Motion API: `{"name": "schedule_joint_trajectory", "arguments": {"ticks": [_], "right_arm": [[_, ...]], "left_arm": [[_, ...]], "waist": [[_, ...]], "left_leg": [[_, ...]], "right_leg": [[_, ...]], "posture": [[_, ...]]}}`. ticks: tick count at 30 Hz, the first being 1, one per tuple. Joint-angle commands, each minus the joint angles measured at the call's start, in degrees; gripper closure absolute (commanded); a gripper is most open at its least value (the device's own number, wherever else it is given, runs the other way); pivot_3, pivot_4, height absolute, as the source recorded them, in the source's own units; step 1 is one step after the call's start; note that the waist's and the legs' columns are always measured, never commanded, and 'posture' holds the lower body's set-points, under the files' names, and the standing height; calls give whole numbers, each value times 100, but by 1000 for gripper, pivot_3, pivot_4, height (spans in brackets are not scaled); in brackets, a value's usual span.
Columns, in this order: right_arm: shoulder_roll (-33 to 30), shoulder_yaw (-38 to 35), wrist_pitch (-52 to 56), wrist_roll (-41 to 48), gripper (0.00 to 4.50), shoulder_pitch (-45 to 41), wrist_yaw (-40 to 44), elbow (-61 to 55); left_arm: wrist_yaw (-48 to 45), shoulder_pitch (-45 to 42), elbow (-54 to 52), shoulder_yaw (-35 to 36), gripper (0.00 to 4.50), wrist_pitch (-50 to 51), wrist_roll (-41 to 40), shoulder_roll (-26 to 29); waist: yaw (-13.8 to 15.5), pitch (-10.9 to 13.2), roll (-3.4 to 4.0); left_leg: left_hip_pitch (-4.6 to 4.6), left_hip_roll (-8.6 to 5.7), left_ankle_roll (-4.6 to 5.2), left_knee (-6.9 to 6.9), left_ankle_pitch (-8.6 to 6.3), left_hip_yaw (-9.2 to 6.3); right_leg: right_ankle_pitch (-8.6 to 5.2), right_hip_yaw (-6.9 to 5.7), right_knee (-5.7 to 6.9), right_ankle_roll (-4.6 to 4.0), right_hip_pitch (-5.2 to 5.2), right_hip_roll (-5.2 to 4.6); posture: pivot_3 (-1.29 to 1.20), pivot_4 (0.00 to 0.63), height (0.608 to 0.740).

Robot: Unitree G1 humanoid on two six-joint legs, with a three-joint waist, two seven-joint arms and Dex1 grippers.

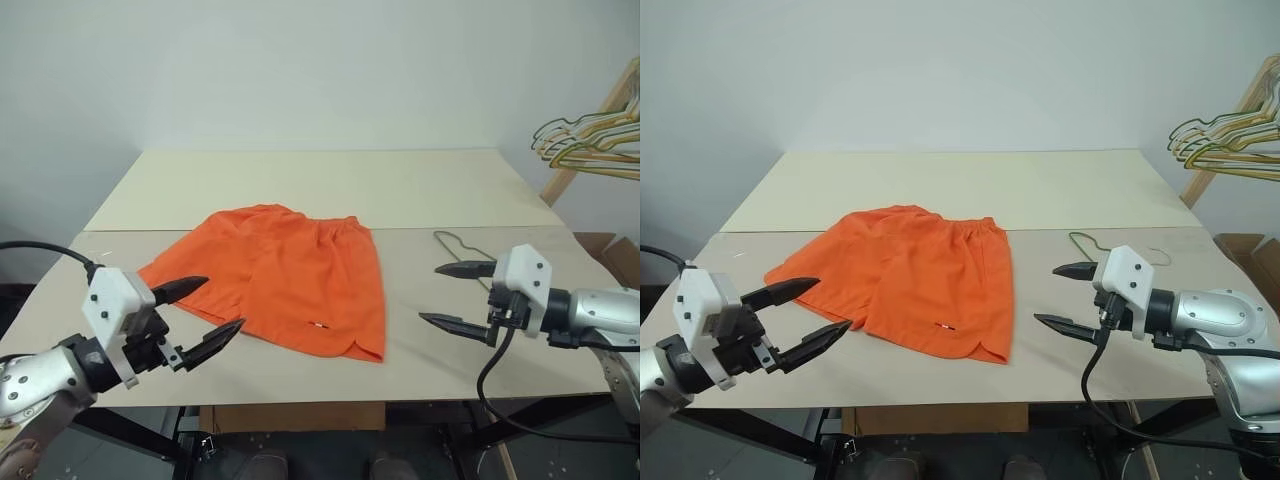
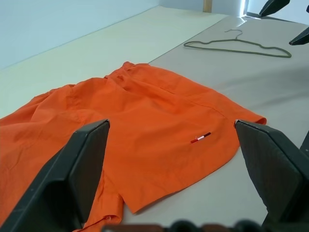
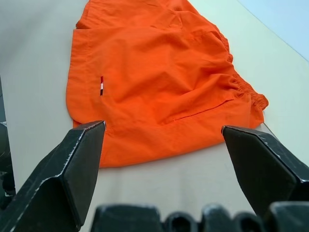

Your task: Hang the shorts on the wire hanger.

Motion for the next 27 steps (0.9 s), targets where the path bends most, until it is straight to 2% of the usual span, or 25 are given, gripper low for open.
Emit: {"name": "schedule_joint_trajectory", "arguments": {"ticks": [1, 8, 16, 21, 24, 27], "right_arm": [[-85, -175, -61, 111, 48, -49, 28, -138], [-63, -139, -74, 87, 48, -90, 38, -106], [-32, 89, -58, -104, 48, -246, -100, -112], [-186, 218, -132, -241, 48, -338, 35, -75], [-186, 239, -124, -233, 48, -394, 31, -43], [-158, 301, -148, -278, 48, -418, 8, -43]], "left_arm": [[51, -89, -55, 36, 0, -115, 2, 7], [433, -330, -118, -145, 0, 375, -235, 273], [1636, -1384, -135, -1018, 0, 1637, -1133, 626], [2085, -1854, 6, -1310, 0, 1828, -1562, 540], [2555, -2600, 388, -1889, 0, 2394, -1963, 603], [2932, -3519, 808, -2686, 0, 2914, -2271, 282]], "waist": [[0, 0, 0], [0, -1, -1], [-5, -2, -3], [-84, -2, -3], [-117, -2, -4], [-126, -3, -5]], "left_leg": [[0, 0, 0, 0, 0, 0], [2, 0, 0, 1, 0, 0], [4, 0, 0, 3, 0, -1], [4, -1, 0, 3, 0, 1], [5, -2, 0, 4, 1, 0], [6, -3, -3, 15, 4, -2]], "right_leg": [[0, 0, 0, 0, 0, 0], [1, 2, 3, 0, 1, 0], [5, 5, 7, 4, 1, 2], [6, 9, 7, 2, -1, 2], [8, 9, 8, 2, 2, 2], [14, 7, 10, 6, 6, 4]], "posture": [[58, 0, 740], [60, 0, 740], [27, 0, 740], [7, 0, 740], [3, 0, 740], [-2, 0, 740]]}}
